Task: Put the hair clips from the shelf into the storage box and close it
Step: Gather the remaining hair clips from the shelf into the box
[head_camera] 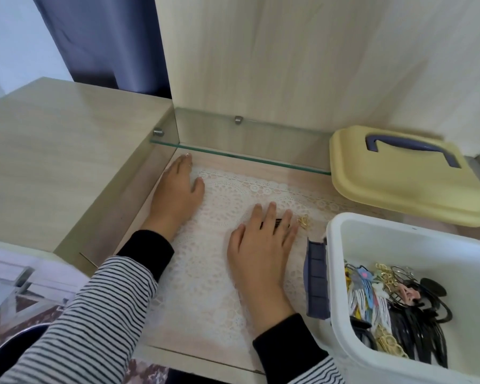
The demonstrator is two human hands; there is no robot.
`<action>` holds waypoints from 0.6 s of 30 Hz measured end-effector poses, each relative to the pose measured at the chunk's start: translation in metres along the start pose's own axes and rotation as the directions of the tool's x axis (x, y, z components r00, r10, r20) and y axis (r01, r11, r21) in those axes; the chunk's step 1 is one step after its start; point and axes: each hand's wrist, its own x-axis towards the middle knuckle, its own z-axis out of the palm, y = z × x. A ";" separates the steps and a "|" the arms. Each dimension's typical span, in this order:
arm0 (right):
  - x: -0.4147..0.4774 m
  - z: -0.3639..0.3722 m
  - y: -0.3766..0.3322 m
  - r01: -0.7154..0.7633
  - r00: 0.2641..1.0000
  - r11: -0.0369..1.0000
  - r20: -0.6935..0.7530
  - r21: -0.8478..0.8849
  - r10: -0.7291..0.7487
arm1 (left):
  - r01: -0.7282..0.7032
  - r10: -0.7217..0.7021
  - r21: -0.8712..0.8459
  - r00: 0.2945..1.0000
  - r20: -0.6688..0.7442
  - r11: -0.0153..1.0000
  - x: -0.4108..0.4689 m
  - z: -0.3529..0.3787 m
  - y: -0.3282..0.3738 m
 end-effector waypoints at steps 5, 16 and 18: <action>-0.002 0.001 -0.001 0.095 0.995 0.990 -0.027 0.105 -0.093 | -0.001 -0.015 -0.106 0.988 -0.155 0.994 -0.001 -0.004 -0.001; -0.003 0.000 0.005 0.087 0.996 0.987 -0.039 0.138 -0.082 | 0.076 -0.101 -0.127 0.973 -0.207 0.989 0.002 -0.005 -0.004; -0.003 -0.001 0.005 0.079 0.995 0.986 -0.069 0.144 -0.069 | 0.091 -0.119 -0.141 0.972 -0.201 0.986 0.002 -0.006 -0.005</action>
